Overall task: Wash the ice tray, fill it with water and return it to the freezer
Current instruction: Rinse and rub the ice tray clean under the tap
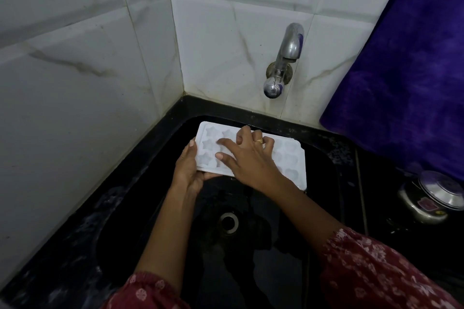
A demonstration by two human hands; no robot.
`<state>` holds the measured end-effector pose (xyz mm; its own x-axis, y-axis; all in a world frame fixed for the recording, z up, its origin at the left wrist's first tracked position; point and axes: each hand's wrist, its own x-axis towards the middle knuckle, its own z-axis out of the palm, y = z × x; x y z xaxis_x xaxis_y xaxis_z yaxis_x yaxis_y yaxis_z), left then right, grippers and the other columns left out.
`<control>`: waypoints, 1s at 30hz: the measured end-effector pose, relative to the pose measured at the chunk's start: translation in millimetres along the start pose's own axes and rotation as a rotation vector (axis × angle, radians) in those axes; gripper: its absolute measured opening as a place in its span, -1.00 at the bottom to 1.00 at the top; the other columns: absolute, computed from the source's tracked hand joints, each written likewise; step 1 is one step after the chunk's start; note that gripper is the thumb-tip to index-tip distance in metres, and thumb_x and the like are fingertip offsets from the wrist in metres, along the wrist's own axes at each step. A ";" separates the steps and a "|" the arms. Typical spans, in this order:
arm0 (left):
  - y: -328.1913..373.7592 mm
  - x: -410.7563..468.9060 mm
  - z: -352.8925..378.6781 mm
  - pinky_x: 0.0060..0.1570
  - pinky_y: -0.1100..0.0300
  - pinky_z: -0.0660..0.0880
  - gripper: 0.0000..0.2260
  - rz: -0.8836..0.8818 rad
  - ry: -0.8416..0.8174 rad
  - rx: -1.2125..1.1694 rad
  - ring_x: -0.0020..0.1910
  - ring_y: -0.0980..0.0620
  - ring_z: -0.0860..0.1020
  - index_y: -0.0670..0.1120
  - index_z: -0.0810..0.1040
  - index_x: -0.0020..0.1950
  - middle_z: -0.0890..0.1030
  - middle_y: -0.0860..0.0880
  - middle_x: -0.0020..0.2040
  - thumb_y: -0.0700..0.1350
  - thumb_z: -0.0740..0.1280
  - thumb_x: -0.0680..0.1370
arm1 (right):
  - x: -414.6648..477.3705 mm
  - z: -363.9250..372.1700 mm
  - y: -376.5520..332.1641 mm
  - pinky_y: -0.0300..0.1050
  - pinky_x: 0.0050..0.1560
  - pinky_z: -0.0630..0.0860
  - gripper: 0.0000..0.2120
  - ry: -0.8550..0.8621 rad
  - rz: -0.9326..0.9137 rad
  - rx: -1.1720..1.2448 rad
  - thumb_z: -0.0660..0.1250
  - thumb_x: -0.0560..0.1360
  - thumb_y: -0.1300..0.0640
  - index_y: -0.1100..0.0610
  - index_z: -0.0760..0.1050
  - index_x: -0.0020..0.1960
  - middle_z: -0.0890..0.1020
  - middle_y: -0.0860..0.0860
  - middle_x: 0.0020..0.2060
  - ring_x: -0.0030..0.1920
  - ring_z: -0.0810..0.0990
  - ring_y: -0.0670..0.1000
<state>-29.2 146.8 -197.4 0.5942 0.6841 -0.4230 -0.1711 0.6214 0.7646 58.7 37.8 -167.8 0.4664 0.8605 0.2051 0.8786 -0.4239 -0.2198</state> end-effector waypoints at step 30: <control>7.9 10.6 -14.2 -0.35 -0.09 0.58 -0.78 0.026 0.036 0.031 -0.08 -0.08 0.61 0.01 0.46 0.13 0.62 -0.04 -0.04 0.04 0.08 0.63 | -90.6 1.5 64.4 -0.01 0.09 0.08 -0.69 0.151 0.365 -0.157 0.08 0.54 -0.19 -0.11 0.47 0.14 0.38 0.04 0.05 0.06 0.33 0.07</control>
<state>-35.4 164.4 -202.7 0.5610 0.7137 -0.4195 -0.1615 0.5913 0.7901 72.9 -67.0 -201.9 0.7493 0.5997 0.2808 0.6524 -0.7412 -0.1579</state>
